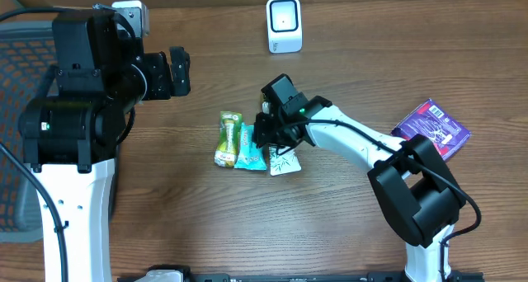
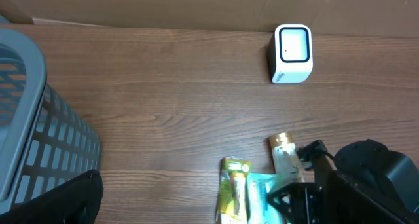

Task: Scan the item barcode
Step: 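Lower the right gripper onto the white bottle and grasp it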

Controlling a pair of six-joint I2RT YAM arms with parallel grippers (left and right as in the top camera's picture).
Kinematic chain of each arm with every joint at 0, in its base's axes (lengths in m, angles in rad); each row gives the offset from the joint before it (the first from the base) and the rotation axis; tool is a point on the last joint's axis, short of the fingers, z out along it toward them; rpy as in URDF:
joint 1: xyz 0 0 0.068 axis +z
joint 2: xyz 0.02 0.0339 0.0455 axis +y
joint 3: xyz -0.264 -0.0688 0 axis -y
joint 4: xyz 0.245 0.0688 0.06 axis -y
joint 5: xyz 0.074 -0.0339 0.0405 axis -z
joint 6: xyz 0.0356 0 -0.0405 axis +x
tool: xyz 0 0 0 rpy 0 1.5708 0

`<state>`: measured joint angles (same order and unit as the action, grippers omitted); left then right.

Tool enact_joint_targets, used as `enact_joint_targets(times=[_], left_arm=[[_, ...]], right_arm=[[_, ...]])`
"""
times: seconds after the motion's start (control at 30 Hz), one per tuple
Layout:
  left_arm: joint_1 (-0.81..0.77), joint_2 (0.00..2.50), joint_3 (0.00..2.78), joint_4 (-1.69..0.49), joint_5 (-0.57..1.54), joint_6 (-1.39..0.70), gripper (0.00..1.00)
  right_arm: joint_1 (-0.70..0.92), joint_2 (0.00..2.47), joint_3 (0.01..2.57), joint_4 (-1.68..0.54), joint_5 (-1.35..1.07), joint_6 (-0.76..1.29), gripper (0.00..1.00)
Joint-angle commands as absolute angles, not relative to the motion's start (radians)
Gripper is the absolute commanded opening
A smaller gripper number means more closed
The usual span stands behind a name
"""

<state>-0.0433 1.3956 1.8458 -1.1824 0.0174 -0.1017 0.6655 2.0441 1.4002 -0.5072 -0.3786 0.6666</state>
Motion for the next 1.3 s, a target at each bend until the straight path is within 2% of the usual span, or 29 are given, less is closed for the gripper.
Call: enact_joint_targets(times=[0.0, 0.03, 0.07, 0.13, 0.23, 0.4, 0.5, 0.57, 0.63, 0.77, 0.93, 1.27], left_arm=[[-0.039, 1.403, 1.854, -1.182, 0.011, -0.089, 1.0], [-0.039, 1.403, 1.854, -1.182, 0.011, -0.09, 1.0], [-0.039, 1.403, 1.854, -1.182, 0.011, -0.089, 0.99], [-0.039, 1.403, 1.854, -1.182, 0.011, -0.089, 1.0], [-0.039, 1.403, 1.854, -1.182, 0.011, -0.09, 1.0], [-0.039, 1.403, 1.854, -1.182, 0.011, -0.089, 1.0], [-0.039, 1.403, 1.854, -1.182, 0.011, -0.089, 1.0], [-0.039, 1.403, 1.854, -1.182, 0.012, -0.089, 0.99], [-0.039, 1.403, 1.854, -1.182, 0.011, -0.089, 0.99], [-0.039, 1.403, 1.854, -1.182, 0.011, -0.089, 0.99], [-0.039, 1.403, 1.854, -1.182, 0.011, -0.09, 1.0], [-0.039, 1.405, 1.854, -1.182, 0.011, -0.089, 1.0]], right_arm=[[0.691, 2.05, 1.403, -0.485, -0.465, 0.597, 0.25], [0.691, 2.05, 1.404, -0.493, -0.465, 0.597, 0.3], [0.684, 2.05, 1.408, -0.514, -0.461, 0.586, 0.39], [0.659, 2.048, 1.439, -0.595, -0.457, 0.519, 0.49], [0.647, 2.047, 1.513, -0.733, -0.392, 0.418, 0.54], [0.695, 2.046, 1.618, -0.941, -0.097, 0.282, 0.6], [0.738, 2.056, 1.617, -0.982, 0.035, 0.279, 0.59], [0.762, 2.072, 1.616, -0.991, 0.079, 0.28, 0.52], [0.78, 2.09, 1.616, -0.978, 0.091, 0.28, 0.4], [0.797, 2.092, 1.616, -0.968, 0.147, 0.287, 0.35], [0.797, 2.118, 1.616, -0.955, 0.184, 0.277, 0.35], [0.807, 2.192, 1.614, -0.98, 0.131, 0.186, 0.41]])
